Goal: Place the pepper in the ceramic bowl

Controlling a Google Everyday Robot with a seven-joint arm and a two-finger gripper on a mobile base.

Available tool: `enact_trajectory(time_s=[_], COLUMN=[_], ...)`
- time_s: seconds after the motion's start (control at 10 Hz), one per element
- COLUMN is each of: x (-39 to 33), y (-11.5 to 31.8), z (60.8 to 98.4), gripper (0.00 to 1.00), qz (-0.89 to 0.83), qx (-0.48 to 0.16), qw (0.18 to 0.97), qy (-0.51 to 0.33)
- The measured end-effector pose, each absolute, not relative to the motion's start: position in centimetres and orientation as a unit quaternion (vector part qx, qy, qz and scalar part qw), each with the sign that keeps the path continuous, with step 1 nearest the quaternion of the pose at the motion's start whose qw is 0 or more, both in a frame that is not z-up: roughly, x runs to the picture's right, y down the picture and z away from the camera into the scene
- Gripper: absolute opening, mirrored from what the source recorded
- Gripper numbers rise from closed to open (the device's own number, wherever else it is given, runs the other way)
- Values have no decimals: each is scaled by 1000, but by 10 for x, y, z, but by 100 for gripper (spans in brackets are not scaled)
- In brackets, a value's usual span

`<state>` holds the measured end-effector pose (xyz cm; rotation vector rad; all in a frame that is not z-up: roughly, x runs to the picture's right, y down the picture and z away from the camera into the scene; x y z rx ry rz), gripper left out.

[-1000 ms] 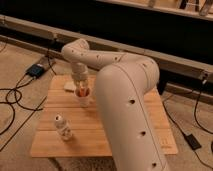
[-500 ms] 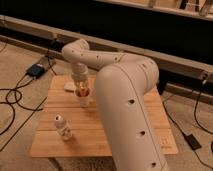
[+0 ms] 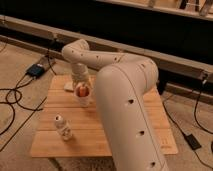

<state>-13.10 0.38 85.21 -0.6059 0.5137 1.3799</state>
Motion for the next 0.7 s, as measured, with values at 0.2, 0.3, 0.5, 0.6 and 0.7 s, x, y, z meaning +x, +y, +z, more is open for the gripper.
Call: enact_trajectory(time_s=[0.2,0.3,0.5,0.6,0.7], x=[-130,-130,-128,-128,-128], y=[4,3,2,1,1], z=[852,852,852,851,851], gripper=[62,62,62,62,62], qz=[619,619,619,619,619], qx=[-272,-271,-270,-269,-269], qw=[699,699,700,700,700], qy=[232,232,233,233,233])
